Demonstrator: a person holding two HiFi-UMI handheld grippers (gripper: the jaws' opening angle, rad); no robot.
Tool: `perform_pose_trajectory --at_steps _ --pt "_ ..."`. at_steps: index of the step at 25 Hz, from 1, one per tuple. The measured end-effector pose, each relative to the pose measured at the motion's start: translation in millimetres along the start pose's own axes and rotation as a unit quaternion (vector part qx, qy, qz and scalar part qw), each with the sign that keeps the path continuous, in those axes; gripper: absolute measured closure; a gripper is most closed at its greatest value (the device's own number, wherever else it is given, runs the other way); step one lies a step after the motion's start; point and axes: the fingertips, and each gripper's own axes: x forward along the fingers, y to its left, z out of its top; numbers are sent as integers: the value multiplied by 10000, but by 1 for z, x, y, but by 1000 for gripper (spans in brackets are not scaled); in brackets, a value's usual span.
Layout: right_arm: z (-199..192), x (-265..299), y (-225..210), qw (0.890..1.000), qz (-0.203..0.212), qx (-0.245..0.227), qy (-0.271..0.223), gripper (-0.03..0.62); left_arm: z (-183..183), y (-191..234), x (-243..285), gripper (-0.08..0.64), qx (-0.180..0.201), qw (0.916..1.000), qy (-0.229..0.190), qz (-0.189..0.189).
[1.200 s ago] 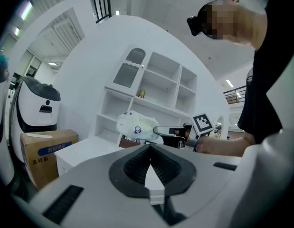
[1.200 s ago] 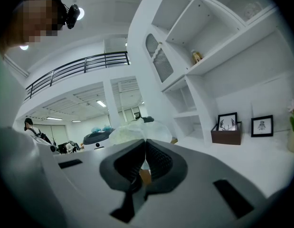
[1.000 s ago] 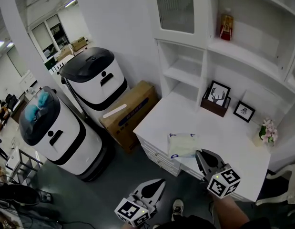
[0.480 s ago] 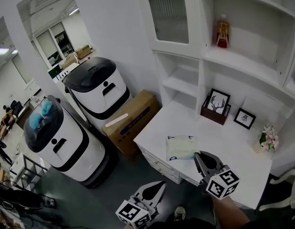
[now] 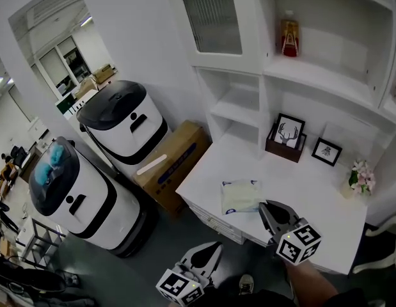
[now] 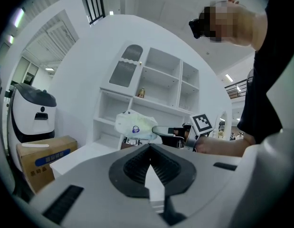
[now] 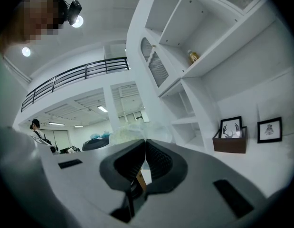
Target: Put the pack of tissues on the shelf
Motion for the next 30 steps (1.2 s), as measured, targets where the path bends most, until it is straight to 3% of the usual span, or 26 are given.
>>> perform_pose_trajectory --at_steps 8,18,30 --pt "1 18 1 9990 -430 -153 -40 586 -1 25 9 555 46 9983 184 -558" --pt "-14 75 3 9935 -1133 52 -56 586 14 109 17 555 -74 9935 328 -1086" --pt "3 111 25 9858 -1649 -120 -307 586 46 164 10 555 -14 9872 158 -1587"
